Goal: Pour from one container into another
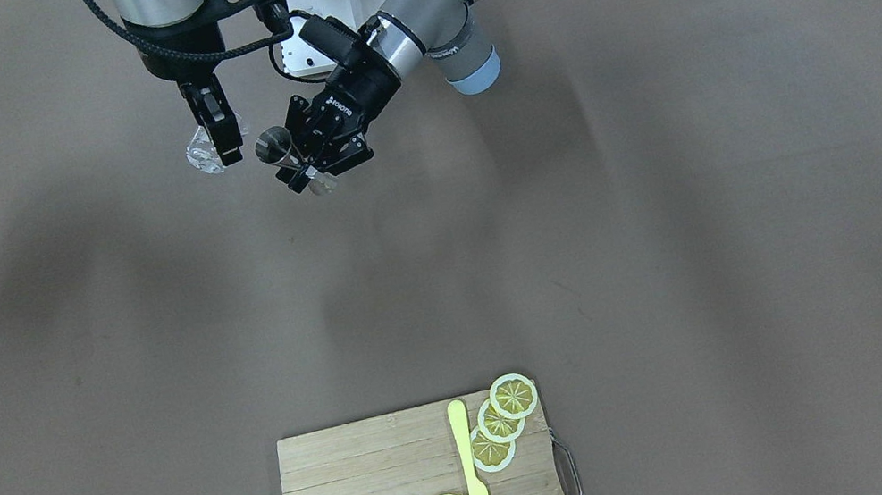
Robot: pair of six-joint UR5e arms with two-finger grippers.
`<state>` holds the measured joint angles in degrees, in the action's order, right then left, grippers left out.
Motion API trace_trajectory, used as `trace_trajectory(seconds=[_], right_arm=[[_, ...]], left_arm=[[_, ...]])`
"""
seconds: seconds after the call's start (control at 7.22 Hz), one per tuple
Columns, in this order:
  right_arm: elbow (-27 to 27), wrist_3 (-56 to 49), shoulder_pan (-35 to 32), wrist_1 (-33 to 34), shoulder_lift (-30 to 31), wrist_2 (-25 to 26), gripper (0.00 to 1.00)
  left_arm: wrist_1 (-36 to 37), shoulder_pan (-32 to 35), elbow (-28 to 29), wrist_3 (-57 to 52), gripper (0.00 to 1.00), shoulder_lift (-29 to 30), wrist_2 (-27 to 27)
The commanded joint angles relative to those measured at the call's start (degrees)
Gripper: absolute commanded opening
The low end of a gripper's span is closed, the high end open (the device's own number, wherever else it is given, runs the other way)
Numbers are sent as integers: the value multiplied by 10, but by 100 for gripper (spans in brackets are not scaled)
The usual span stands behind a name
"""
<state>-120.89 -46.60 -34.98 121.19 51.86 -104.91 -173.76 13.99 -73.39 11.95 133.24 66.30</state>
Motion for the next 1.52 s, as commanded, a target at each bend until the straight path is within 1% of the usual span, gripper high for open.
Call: trace_trajectory(seconds=[0.0,0.69,1.38], right_arm=[[1,-1,4,19,-7,12,0],[16,-4,19,44,-31,34,0],[28,-13,20,71,-48,38,0]], left_arm=[[1,1,0,0,0,0,-4],[1,1,0,0,0,0,-4],[-1,2,0,-1,0,-1,-4]])
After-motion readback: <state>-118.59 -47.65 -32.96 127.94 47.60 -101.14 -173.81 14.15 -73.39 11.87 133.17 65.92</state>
